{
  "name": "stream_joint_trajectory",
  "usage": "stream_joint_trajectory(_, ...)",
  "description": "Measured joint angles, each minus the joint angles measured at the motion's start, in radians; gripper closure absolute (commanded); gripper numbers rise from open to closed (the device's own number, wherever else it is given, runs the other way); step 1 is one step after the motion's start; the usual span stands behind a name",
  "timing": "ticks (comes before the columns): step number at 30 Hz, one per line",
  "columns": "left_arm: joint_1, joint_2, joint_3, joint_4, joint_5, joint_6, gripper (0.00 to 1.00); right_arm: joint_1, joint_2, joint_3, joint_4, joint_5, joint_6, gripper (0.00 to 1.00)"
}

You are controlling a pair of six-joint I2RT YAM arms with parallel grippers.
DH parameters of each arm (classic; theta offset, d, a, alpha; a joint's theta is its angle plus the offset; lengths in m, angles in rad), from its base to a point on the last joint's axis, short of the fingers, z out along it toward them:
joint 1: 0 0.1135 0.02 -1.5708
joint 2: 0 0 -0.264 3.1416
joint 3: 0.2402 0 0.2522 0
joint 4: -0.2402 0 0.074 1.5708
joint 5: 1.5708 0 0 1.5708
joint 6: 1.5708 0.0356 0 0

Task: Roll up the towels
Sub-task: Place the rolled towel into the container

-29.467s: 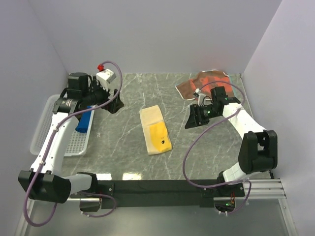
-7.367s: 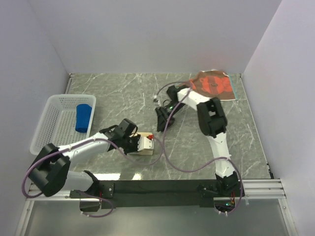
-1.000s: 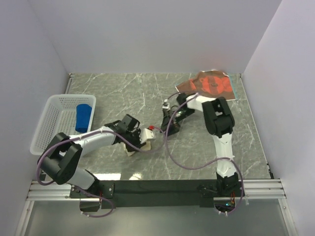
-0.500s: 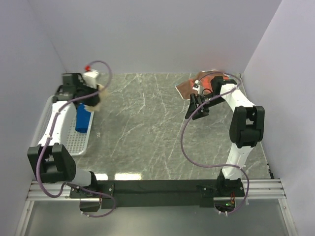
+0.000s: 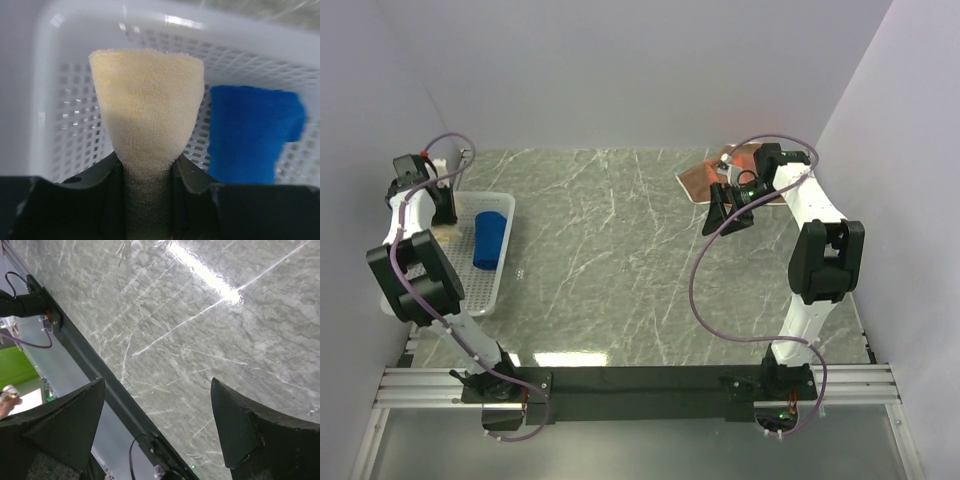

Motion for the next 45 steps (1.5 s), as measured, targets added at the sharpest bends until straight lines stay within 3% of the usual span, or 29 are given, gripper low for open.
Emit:
stream_joint_trajectory(15, 0.01, 0.19, -0.077, 0.095, 0.044, 0.027, 0.99, 0.0, 0.046, 0.01, -0.016, 0.019, 0.043, 0.08)
stream_joint_trajectory(22, 0.016, 0.195, -0.072, 0.095, 0.127, 0.027, 0.73, 0.0, 0.046, 0.008, -0.016, 0.036, 0.055, 0.07)
stream_joint_trajectory(27, 0.013, 0.195, -0.072, 0.085, 0.18, 0.031, 0.68, 0.0, 0.046, 0.008, -0.016, 0.038, 0.056, 0.07)
stream_joint_trajectory(34, 0.008, 0.195, -0.072, 0.072, 0.228, 0.049, 0.44, 0.0, 0.046, 0.008, -0.016, 0.045, 0.059, 0.05)
stream_joint_trajectory(45, 0.007, 0.157, -0.089, 0.059, 0.233, 0.053, 0.31, 0.0, 0.046, 0.008, -0.016, 0.053, 0.061, 0.05)
